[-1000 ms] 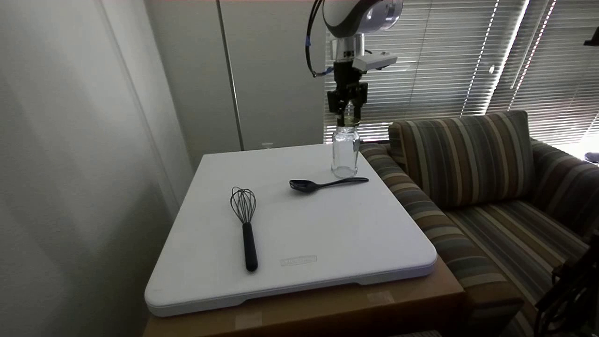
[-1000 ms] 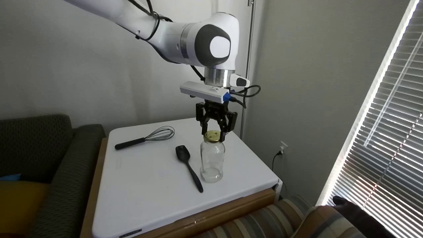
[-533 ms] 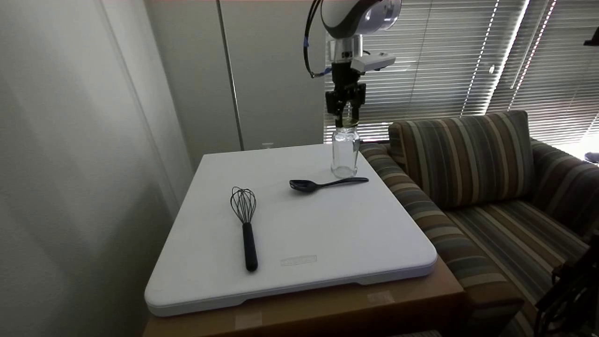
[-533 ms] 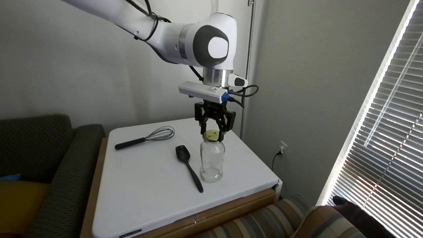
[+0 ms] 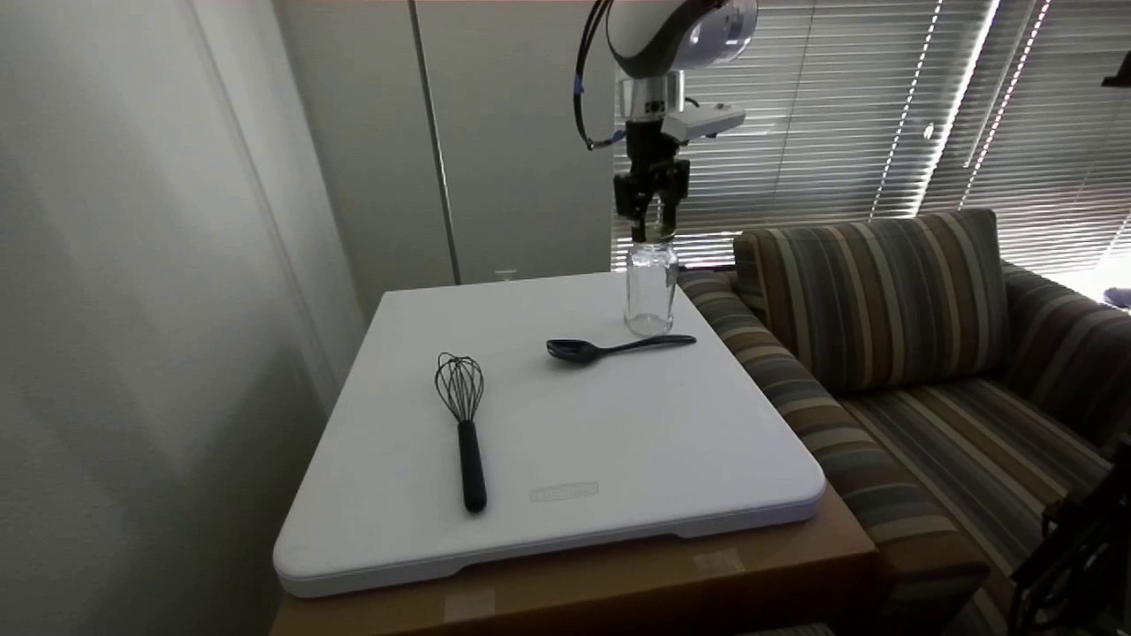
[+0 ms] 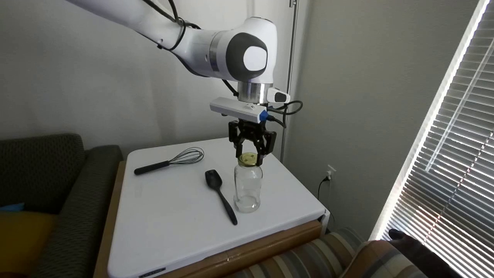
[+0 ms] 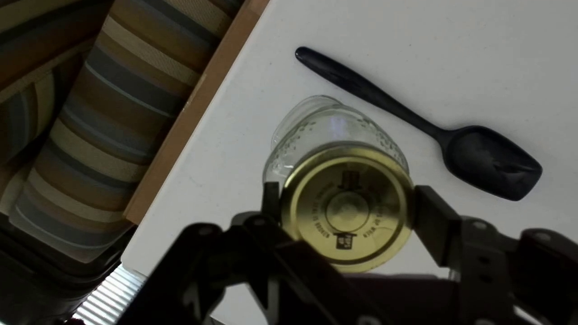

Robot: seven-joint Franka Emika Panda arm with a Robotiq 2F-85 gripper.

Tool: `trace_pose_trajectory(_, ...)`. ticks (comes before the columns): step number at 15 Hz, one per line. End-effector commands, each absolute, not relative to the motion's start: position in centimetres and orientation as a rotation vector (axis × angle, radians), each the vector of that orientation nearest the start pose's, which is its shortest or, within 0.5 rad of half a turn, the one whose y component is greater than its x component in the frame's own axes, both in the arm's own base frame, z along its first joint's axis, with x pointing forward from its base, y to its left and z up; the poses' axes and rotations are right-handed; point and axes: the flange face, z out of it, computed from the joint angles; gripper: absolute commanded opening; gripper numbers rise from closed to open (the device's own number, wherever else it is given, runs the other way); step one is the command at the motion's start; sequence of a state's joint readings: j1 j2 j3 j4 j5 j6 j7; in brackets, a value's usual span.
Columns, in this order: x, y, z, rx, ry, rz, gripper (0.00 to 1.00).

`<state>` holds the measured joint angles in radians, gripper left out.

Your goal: Put the lid on the jar

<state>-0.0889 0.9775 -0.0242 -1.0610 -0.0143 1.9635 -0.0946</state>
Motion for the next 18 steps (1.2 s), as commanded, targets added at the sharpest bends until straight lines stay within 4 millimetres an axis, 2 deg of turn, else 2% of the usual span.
trace_pose_trajectory(1, 76.3, -8.8, 22.1, -3.164, 0.002, 0.108, 0.48)
trace_pose_trajectory(7, 76.3, -8.5, 22.0, -3.17, -0.004, 0.126, 0.48)
trace_pose_trajectory(8, 76.3, -8.5, 22.0, -3.17, 0.001, 0.126, 0.93)
trace_pose_trajectory(11, 76.1, -8.4, 22.5, -3.175, 0.005, 0.121, 1.0)
trace_pose_trajectory(18, 75.6, -8.1, 26.6, -3.194, 0.014, 0.073, 1.0)
